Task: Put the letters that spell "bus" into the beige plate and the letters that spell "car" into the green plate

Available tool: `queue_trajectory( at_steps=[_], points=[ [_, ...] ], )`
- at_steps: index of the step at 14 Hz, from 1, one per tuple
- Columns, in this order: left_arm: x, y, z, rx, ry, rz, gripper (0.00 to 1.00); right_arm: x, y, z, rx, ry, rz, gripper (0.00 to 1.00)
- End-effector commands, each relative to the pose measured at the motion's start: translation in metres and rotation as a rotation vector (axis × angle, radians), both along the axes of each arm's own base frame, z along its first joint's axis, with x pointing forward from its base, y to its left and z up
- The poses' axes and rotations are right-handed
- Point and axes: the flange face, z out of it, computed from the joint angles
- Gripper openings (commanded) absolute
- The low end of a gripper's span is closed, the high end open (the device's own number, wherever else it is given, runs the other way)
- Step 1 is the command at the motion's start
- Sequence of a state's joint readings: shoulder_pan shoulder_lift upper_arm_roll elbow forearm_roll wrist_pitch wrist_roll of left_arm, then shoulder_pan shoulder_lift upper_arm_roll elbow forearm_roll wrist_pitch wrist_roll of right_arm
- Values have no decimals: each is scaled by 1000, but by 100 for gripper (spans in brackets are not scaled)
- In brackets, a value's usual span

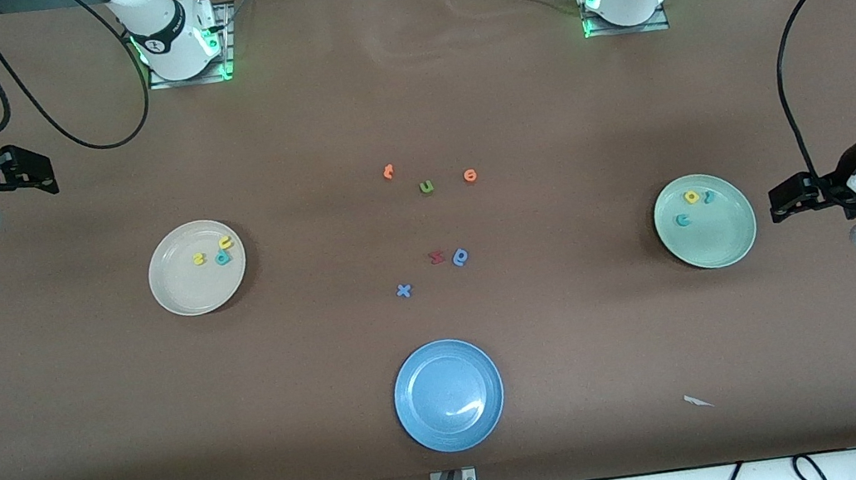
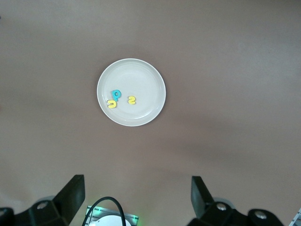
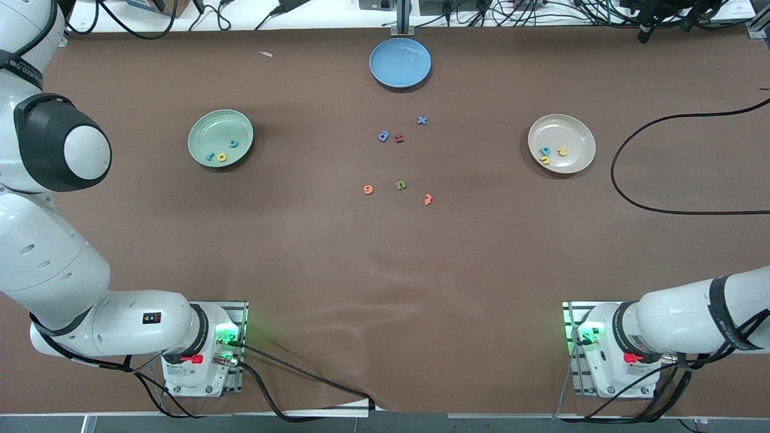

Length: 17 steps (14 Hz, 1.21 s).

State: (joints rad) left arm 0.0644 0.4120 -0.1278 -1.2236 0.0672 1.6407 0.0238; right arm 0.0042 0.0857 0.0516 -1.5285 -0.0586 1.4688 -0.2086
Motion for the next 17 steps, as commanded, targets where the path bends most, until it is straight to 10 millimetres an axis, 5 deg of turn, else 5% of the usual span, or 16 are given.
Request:
queue_trajectory(
  at_steps=[1, 17],
  points=[
    [-1, 1, 8, 22, -1, -6, 100, 2, -2, 5, -4, 5, 7, 100],
    [0, -3, -4, -4, 25, -90, 100, 2, 7, 6, 31, 1, -22, 100]
  ],
)
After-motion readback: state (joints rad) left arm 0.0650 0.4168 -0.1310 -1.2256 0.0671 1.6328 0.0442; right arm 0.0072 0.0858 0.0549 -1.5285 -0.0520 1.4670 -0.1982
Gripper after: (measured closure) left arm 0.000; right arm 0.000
